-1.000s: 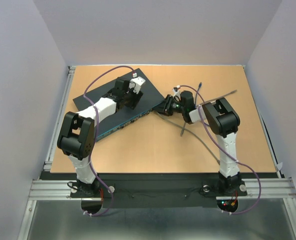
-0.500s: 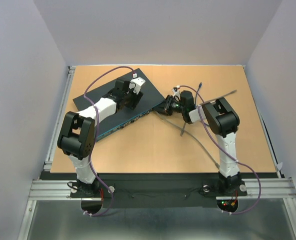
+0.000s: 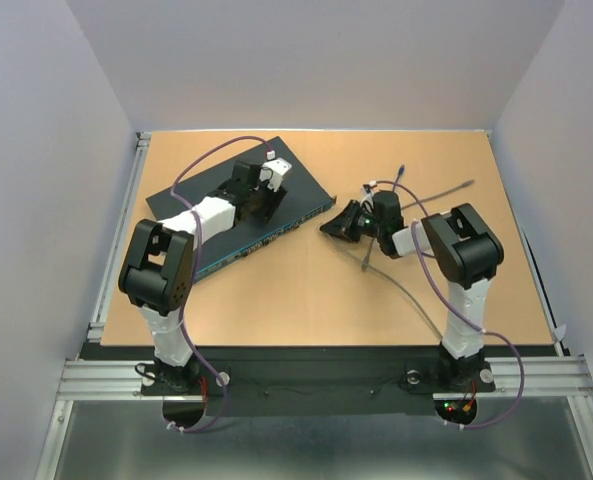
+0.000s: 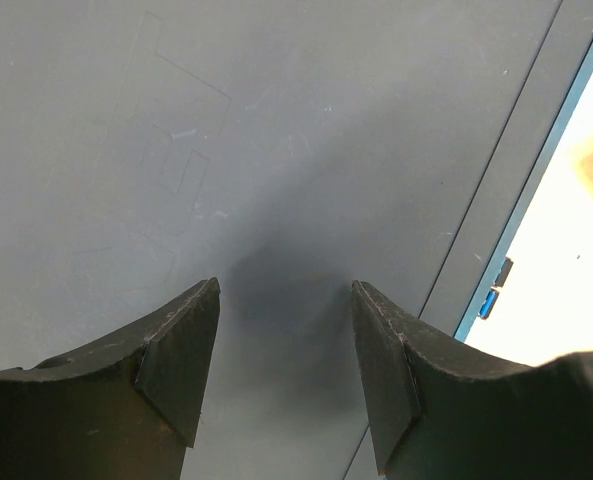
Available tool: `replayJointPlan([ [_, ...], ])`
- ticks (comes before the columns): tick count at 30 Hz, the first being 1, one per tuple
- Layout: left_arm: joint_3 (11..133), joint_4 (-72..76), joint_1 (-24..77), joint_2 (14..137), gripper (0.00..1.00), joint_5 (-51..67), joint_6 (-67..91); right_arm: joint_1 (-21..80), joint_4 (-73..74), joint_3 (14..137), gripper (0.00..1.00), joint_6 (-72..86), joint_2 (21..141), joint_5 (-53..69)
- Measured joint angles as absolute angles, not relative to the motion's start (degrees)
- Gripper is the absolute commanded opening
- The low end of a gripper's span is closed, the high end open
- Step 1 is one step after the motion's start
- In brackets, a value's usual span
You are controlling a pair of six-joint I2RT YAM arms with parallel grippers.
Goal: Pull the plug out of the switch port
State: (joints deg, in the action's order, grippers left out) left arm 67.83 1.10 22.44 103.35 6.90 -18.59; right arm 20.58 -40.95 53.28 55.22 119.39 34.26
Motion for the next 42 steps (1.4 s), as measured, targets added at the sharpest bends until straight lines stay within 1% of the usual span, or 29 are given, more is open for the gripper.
replayJointPlan([
  [6, 67.51, 0.54, 22.28, 101.19, 0.66, 6.79, -19.05, 17.78, -33.21, 52.14, 0.01, 50.61, 107.79, 31.94],
  [10, 67.44, -0.6, 21.58, 95.68, 0.67, 7.01, -19.49, 12.08, -27.79, 57.47, 0.0, 45.54, 99.31, 29.56],
  [13, 67.44, -1.91, 20.67, 90.8, 0.67, 7.14, -19.75, 6.52, -24.16, 63.48, 0.0, 42.57, 95.9, 27.79],
  [15, 67.46, -2.59, 19.77, 87.66, 0.67, 7.22, -20.03, 2.76, -22.63, 68.38, 0.0, 40.73, 95.02, 26.06],
  [19, 67.48, -3.79, 17.43, 84.2, 0.67, 7.29, -20.12, -3.51, -21.67, 73.56, 0.01, 39.18, 95.72, 22.41],
  [24, 66.52, -4.71, 14.0, 83.18, 0.67, 7.62, -20.1, -7.7, -20.53, 75.9, 0.0, 37.21, 100.77, 19.18],
  [25, 65.98, -5.04, 13.02, 82.98, 0.67, 7.92, -20.08, -8.14, -19.14, 76.58, 0.11, 36.38, 103.11, 18.87],
  [26, 65.6, -5.43, 12.32, 82.81, 0.68, 8.08, -20.08, -8.23, -17.89, 77.08, 0.34, 35.66, 104.9, 18.74],
  [27, 65.25, -5.63, 11.86, 82.7, 0.68, 8.27, -20.05, -8.23, -16.58, 77.49, 0.53, 34.89, 106.87, 18.63],
  [28, 64.88, -6.13, 10.9, 82.48, 0.68, 8.64, -20.03, -8.19, -15.38, 77.73, 0.96, 34.13, 108.42, 18.39],
  [29, 64.62, -6.31, 10.24, 82.41, 0.68, 8.86, -20.01, -8.16, -14.28, 77.87, 1.0, 33.01, 109.89, 18.24],
  [31, 64.16, -6.87, 8.84, 81.76, 0.7, 9.41, -19.86, -8.16, -11.22, 78.13, 1.0, 31.16, 112.31, 17.28],
  [32, 64.1, -7.14, 8.49, 81.47, 0.75, 9.54, -19.84, -8.08, -9.19, 78.37, 1.0, 30.46, 113.27, 16.86],
  [33, 64.07, -7.42, 7.84, 80.93, 0.98, 9.63, -19.84, -8.05, -8.12, 78.43, 1.0, 29.67, 113.58, 16.58],
  [37, 63.72, -7.88, 6.57, 77.32, 0.99, 9.37, -19.77, -8.05, -3.77, 78.26, 1.0, 26.81, 111.26, 15.75],
  [40, 63.31, -8.16, 6.35, 74.56, 0.99, 8.75, -19.75, -8.05, -2.94, 74.96, 1.0, 25.26, 103.79, 15.18],
  [42, 63.18, -8.38, 6.31, 73.3, 0.99, 8.54, -19.66, -8.03, -3.44, 71.07, 1.0, 24.69, 96.36, 14.85],
])
